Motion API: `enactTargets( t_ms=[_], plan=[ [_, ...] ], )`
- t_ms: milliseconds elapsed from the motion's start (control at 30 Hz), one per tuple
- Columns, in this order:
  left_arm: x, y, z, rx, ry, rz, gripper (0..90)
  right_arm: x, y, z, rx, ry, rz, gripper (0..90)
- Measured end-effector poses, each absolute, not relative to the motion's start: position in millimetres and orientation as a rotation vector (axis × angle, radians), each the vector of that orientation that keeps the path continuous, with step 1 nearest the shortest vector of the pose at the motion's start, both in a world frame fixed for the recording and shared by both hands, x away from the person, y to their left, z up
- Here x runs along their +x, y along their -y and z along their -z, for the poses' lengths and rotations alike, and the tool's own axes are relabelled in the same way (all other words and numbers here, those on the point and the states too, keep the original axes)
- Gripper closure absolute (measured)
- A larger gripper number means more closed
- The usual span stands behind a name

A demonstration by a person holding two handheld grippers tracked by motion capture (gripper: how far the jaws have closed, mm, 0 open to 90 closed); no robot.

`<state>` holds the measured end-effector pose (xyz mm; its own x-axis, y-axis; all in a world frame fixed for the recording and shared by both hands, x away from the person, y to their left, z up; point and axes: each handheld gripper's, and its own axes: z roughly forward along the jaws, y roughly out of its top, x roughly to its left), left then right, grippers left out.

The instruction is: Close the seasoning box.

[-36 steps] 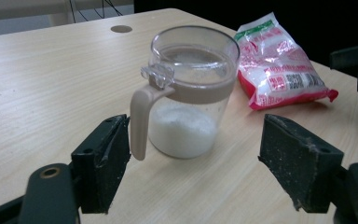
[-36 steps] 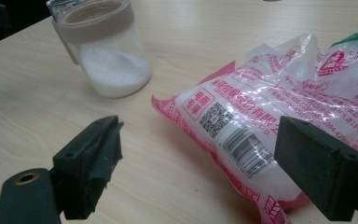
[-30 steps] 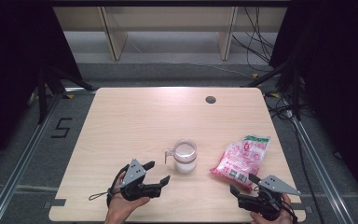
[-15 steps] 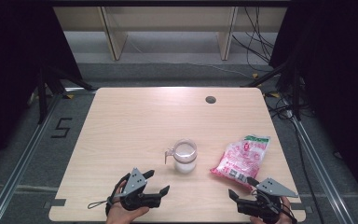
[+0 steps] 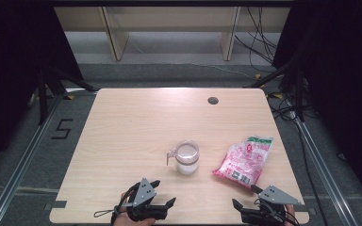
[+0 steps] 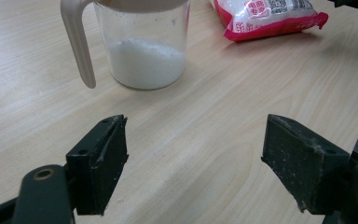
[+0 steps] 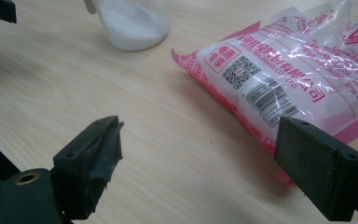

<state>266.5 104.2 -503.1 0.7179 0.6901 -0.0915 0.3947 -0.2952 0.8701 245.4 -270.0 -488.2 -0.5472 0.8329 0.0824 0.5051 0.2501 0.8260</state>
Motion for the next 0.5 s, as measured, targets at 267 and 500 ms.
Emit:
enactTargets(
  t_ms=[267,500],
  plan=[
    [266.5,-105.0,508.4,1.979,-0.844,-0.378,21.5,240.2,270.4,491.2,1.213,-2.226,-1.146,15.7],
    [266.1,-104.3,508.7,1.955,-0.851,-0.372,21.5,239.3,267.6,494.4,1.227,-2.257,-1.116,15.7]
  ],
)
